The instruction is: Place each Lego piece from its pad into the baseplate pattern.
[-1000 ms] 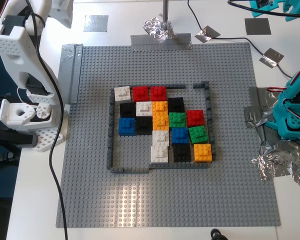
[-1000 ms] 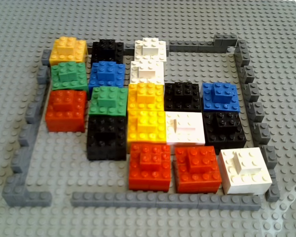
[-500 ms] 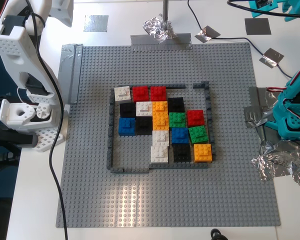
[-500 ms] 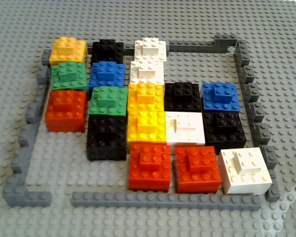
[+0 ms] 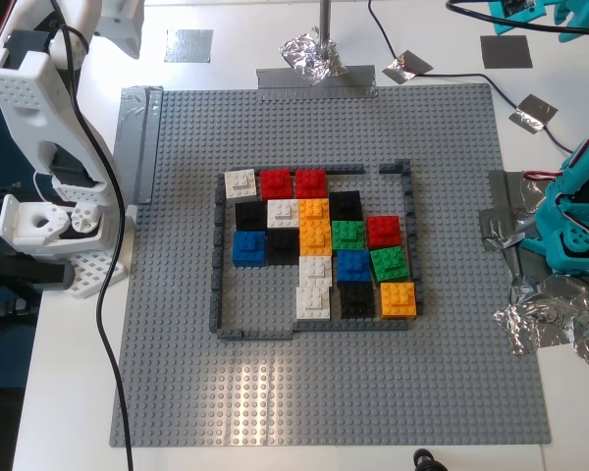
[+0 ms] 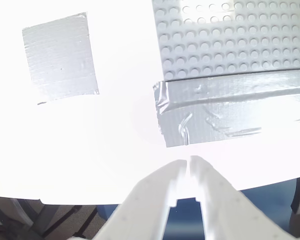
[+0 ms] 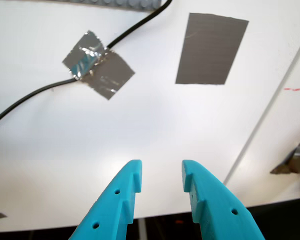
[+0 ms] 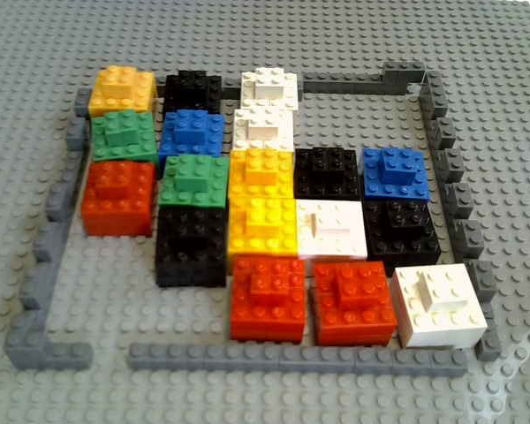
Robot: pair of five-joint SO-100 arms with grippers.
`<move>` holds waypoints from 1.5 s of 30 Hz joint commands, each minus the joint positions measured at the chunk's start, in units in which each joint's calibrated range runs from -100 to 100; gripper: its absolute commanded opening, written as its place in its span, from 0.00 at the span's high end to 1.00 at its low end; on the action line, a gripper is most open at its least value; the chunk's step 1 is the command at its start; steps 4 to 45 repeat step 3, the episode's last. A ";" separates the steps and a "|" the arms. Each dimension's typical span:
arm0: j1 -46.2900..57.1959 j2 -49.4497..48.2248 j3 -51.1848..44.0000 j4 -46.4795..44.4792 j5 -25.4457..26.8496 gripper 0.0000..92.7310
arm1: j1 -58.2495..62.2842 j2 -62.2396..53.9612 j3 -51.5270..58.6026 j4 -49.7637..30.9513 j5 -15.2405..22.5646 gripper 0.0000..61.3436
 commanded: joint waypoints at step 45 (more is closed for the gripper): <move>-0.29 -1.84 -0.12 0.41 0.26 0.90 | 0.70 -4.21 -1.62 0.50 0.20 1.00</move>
